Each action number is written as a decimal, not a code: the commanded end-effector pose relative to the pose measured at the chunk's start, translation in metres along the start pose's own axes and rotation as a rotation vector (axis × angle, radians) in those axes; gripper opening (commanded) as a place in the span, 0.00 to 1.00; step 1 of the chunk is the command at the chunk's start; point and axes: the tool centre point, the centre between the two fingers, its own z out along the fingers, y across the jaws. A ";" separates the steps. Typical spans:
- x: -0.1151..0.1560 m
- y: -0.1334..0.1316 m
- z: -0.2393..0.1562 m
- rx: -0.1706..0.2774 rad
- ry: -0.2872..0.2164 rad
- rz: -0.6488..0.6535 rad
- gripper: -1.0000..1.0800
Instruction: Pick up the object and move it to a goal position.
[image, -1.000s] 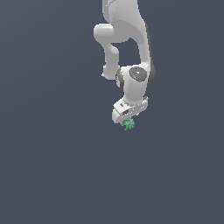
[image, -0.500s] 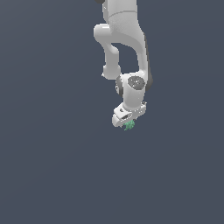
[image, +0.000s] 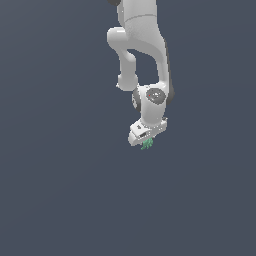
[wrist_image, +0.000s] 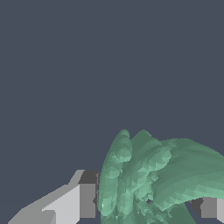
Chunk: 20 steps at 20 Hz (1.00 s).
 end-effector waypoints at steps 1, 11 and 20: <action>-0.001 0.001 0.001 0.000 -0.003 0.002 0.00; 0.012 -0.007 -0.009 0.000 0.000 0.000 0.00; 0.057 -0.032 -0.045 0.001 0.000 0.000 0.00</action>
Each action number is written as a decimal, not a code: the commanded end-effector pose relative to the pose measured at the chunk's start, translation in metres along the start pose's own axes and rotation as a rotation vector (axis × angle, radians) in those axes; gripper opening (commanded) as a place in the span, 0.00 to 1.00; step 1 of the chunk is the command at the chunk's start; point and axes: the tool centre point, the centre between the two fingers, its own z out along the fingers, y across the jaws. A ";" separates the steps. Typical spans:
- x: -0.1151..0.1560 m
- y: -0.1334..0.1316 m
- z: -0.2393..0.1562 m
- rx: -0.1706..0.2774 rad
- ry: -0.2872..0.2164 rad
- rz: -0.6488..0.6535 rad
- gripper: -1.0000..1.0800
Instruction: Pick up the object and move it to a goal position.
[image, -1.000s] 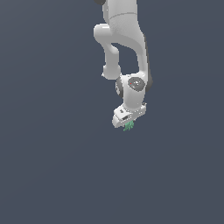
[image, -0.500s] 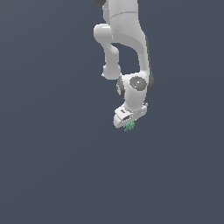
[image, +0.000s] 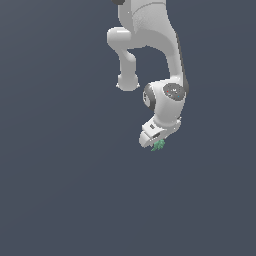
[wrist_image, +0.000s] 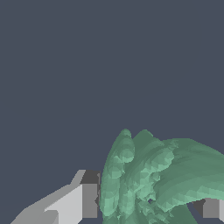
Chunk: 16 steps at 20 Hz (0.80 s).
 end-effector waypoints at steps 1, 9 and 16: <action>0.016 -0.009 -0.013 0.000 0.000 0.000 0.00; 0.069 -0.036 -0.053 0.000 -0.001 0.001 0.00; 0.097 -0.049 -0.073 0.000 -0.002 0.002 0.00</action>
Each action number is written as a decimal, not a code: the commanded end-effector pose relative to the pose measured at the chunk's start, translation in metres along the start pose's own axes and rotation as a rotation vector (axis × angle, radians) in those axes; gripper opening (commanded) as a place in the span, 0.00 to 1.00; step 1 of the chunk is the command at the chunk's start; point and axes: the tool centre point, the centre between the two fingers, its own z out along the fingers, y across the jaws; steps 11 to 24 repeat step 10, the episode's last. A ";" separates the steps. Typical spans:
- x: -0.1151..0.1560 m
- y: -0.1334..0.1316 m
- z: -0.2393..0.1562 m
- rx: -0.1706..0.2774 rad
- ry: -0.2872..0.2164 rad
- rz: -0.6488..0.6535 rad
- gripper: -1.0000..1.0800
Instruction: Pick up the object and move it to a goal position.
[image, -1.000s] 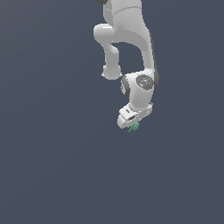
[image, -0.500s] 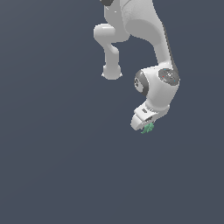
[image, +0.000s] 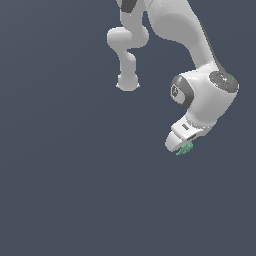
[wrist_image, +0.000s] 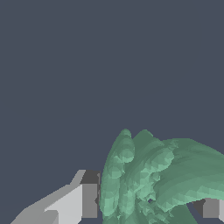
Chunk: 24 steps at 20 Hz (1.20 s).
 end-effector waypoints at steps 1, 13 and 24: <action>0.008 -0.003 -0.005 0.000 -0.001 0.001 0.00; 0.019 -0.008 -0.012 0.000 -0.001 0.001 0.00; 0.019 -0.008 -0.012 0.000 -0.001 0.001 0.00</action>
